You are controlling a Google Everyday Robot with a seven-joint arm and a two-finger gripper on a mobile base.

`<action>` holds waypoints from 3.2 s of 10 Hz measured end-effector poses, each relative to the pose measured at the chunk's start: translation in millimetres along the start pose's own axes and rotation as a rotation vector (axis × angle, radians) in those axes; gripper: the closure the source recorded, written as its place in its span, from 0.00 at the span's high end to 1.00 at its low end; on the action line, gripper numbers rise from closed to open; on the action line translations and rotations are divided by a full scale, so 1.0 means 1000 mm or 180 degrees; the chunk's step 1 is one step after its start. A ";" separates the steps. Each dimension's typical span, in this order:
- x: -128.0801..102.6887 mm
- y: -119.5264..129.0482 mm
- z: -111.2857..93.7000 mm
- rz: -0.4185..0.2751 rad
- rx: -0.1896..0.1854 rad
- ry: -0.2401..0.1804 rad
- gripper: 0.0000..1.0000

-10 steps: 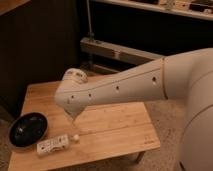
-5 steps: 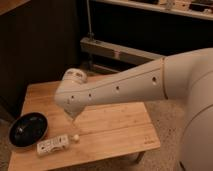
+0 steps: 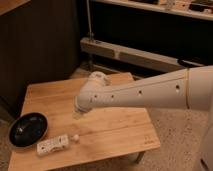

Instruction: Place the bottle in the ceramic bowl

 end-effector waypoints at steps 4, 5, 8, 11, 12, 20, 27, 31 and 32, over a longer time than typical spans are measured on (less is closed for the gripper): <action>0.005 -0.016 0.000 -0.0325 -0.0095 -0.0336 0.65; 0.006 -0.018 0.000 -0.0339 -0.0093 -0.0351 0.65; -0.009 -0.004 0.004 -0.0602 -0.0280 -0.0247 0.65; -0.011 0.014 0.011 -0.0731 -0.0515 -0.0355 0.65; -0.006 0.019 0.014 -0.0723 -0.0529 -0.0426 0.65; -0.015 0.096 0.071 -0.1040 -0.0992 -0.0705 0.65; 0.003 0.139 0.122 -0.1175 -0.1469 -0.0706 0.65; 0.026 0.149 0.137 -0.1117 -0.1533 -0.0588 0.65; 0.029 0.149 0.140 -0.1108 -0.1540 -0.0563 0.65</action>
